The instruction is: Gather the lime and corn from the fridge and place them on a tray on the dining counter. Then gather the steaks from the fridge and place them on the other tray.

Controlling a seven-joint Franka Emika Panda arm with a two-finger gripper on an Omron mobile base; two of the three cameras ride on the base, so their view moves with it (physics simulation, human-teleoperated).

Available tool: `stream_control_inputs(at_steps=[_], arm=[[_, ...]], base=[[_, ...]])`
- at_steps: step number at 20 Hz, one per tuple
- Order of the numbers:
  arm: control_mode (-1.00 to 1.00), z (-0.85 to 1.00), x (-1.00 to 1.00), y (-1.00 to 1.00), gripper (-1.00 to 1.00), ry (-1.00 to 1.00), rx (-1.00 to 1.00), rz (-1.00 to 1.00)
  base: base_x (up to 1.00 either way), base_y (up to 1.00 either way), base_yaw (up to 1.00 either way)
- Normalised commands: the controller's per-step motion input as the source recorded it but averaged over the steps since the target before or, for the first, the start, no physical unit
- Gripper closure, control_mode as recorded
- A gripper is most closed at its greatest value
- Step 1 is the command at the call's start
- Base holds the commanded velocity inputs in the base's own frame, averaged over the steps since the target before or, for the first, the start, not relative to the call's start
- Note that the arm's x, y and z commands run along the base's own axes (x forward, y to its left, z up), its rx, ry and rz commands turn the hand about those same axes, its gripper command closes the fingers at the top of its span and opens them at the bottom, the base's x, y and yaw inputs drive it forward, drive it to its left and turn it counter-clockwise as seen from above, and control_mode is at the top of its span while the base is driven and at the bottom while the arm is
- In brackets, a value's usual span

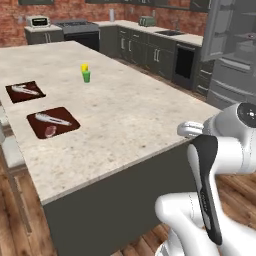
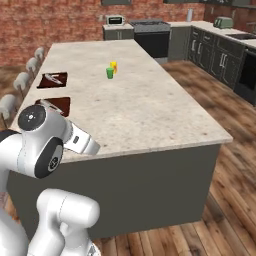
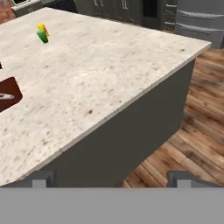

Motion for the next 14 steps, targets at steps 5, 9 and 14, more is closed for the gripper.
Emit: stream_control_inputs(at_steps=[5, 9, 14], arm=[[1.00, 0.00, 0.00, 0.00, -1.00, 0.00, 0.00, 0.00], [1.00, 0.00, 0.00, 0.00, -1.00, 0.00, 0.00, 0.00], [1.00, 0.00, 0.00, 0.00, -1.00, 0.00, 0.00, 0.00]], base=[[0.00, -1.00, -0.34], [0.15, -1.00, -0.30], [0.38, -1.00, -0.21]])
